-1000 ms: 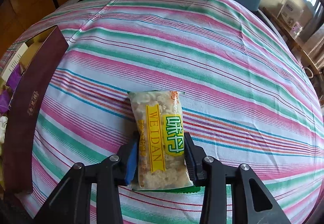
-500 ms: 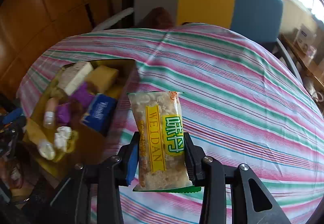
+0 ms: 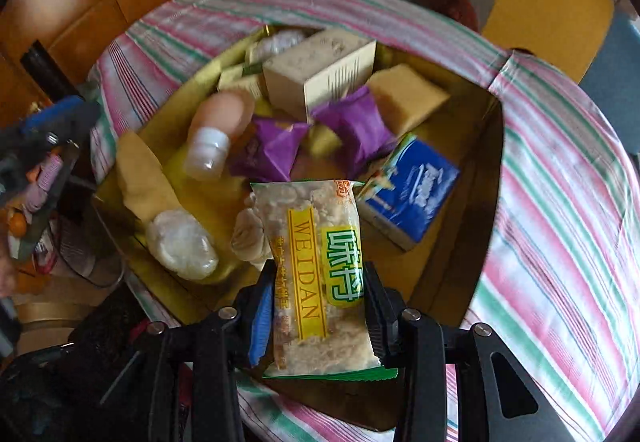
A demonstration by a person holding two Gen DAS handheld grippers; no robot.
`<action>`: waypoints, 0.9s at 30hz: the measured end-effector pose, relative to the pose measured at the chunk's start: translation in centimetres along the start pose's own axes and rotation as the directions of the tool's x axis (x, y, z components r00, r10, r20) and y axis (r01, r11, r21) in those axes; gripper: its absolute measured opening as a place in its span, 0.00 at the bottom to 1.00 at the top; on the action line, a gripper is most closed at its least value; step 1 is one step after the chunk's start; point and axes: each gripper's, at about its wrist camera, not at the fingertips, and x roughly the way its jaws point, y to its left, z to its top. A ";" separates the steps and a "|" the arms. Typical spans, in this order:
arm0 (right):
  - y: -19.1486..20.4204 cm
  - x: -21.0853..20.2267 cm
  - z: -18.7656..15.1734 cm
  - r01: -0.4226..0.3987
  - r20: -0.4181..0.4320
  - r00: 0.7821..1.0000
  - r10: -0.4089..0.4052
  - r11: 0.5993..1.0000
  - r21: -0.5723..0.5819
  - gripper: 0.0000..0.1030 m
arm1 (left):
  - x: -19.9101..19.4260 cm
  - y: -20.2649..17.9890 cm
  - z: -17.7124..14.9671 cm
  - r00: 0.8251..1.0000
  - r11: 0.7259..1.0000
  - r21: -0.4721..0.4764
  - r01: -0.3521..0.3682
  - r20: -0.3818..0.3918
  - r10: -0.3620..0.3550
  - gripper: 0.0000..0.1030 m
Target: Organize objects
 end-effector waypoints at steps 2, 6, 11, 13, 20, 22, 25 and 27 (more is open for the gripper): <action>0.1 1.1 0.1 0.016 -0.029 0.999 -0.016 1.000 -0.001 0.39 | -0.2 0.4 0.0 1.000 1.000 -0.012 0.003 0.003 -0.003 0.64; 0.1 2.4 -0.1 0.023 -0.068 0.997 -0.023 1.000 0.003 0.39 | -0.5 0.7 0.1 1.000 1.000 -0.025 0.003 0.017 -0.003 0.68; 0.4 2.8 -0.3 0.043 -0.074 0.996 -0.043 0.999 -0.001 0.42 | -1.3 0.3 0.7 0.997 0.999 -0.017 -0.037 0.065 0.038 0.69; 0.4 2.4 -0.5 0.059 -0.062 0.996 -0.059 0.998 0.003 0.54 | -1.9 -0.1 0.8 0.993 0.997 -0.002 -0.074 0.095 0.074 0.69; 1.3 -3.2 -1.7 0.079 0.181 0.979 -0.089 0.995 0.060 0.85 | -2.2 -0.5 0.2 0.993 0.997 0.008 -0.072 0.092 0.071 0.69; 1.7 -4.7 -2.4 0.105 0.260 0.957 -0.129 0.989 0.108 0.92 | -2.2 -0.6 -0.1 0.994 0.998 0.010 -0.057 0.089 0.056 0.68; 2.7 -5.7 -2.4 0.131 0.326 0.929 -0.176 0.979 0.157 0.94 | -2.6 -1.0 -0.9 0.992 0.998 0.020 -0.059 0.117 0.057 0.62; 2.9 -5.9 -3.2 0.143 0.348 0.916 -0.199 0.973 0.181 0.94 | -3.0 -1.3 -1.3 0.989 0.998 0.019 -0.064 0.137 0.061 0.60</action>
